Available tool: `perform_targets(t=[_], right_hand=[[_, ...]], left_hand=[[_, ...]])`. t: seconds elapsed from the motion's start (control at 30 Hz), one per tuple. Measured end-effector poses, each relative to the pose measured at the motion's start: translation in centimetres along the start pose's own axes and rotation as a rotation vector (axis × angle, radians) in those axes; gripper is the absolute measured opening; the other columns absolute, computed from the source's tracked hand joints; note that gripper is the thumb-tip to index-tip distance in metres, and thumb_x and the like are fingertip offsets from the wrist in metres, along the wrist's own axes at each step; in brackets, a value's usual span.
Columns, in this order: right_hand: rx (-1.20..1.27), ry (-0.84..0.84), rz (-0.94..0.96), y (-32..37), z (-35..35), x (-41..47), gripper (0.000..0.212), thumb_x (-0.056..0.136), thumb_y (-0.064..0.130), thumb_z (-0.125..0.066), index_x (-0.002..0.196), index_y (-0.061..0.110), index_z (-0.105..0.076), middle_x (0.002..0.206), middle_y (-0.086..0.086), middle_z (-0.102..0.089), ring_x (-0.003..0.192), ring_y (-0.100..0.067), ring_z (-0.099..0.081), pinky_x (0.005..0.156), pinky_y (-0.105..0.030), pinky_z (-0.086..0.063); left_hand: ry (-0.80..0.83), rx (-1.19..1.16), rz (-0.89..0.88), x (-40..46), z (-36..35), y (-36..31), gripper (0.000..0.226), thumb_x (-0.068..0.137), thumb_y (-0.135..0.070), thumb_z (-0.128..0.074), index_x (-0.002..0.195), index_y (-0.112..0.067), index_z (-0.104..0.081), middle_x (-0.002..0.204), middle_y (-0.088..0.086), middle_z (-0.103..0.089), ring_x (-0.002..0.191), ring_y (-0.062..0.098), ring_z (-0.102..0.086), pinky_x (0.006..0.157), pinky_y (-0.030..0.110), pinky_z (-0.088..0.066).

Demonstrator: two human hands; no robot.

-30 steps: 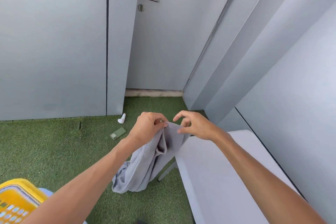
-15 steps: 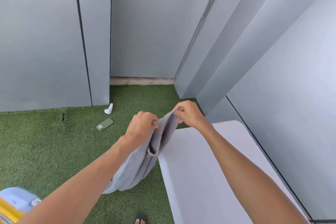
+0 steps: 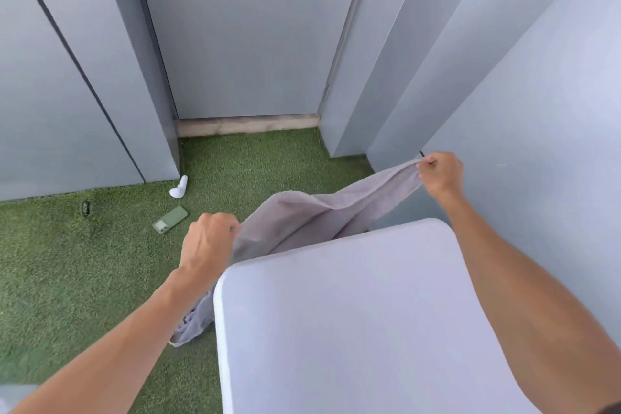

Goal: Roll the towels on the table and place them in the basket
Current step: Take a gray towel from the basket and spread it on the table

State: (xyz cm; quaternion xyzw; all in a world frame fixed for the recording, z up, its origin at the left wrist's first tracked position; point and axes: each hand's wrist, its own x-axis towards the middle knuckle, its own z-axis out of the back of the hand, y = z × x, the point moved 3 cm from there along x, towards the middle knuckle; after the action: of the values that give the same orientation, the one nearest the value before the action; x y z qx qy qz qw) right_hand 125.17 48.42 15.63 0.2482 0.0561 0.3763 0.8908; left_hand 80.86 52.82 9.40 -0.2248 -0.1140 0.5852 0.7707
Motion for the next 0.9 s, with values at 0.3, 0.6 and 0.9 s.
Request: perform_targets(t=[0.3, 0.6, 0.9], right_hand=[[-0.028, -0.02, -0.198, -15.4, -1.0, -0.9, 0.014, 0.084, 0.002, -0.057, 0.075, -0.006, -0.065, 0.077, -0.028, -0.064, 0.075, -0.033, -0.058, 0.062, -0.033, -0.035], [0.12, -0.233, -0.062, -13.3, -0.9, 2.5, 0.02, 0.086, 0.004, -0.055, 0.095, -0.006, -0.07, 0.094, -0.024, -0.07, 0.09, -0.033, -0.065, 0.075, -0.028, -0.039], [0.028, -0.029, -0.153, -21.1, -4.5, -2.3, 0.016, 0.089, 0.002, -0.058, 0.09, -0.008, -0.07, 0.089, -0.026, -0.069, 0.089, -0.037, -0.064, 0.076, -0.033, -0.042]], left_hand=[[0.013, -0.025, 0.097, -3.1, -6.4, 2.0, 0.014, 0.089, -0.006, -0.062, 0.077, -0.014, -0.064, 0.054, -0.002, -0.058, 0.047, 0.018, -0.051, 0.047, 0.032, -0.041], [-0.15, -0.134, 0.056, -1.4, -5.4, 0.4, 0.012, 0.087, -0.003, -0.063, 0.08, -0.013, -0.067, 0.065, -0.001, -0.063, 0.059, 0.021, -0.059, 0.055, 0.038, -0.049], [-0.179, -0.122, 0.094, -5.4, -7.9, 2.7, 0.006, 0.085, -0.005, -0.069, 0.086, -0.011, -0.069, 0.08, 0.002, -0.065, 0.071, 0.021, -0.061, 0.064, 0.035, -0.045]])
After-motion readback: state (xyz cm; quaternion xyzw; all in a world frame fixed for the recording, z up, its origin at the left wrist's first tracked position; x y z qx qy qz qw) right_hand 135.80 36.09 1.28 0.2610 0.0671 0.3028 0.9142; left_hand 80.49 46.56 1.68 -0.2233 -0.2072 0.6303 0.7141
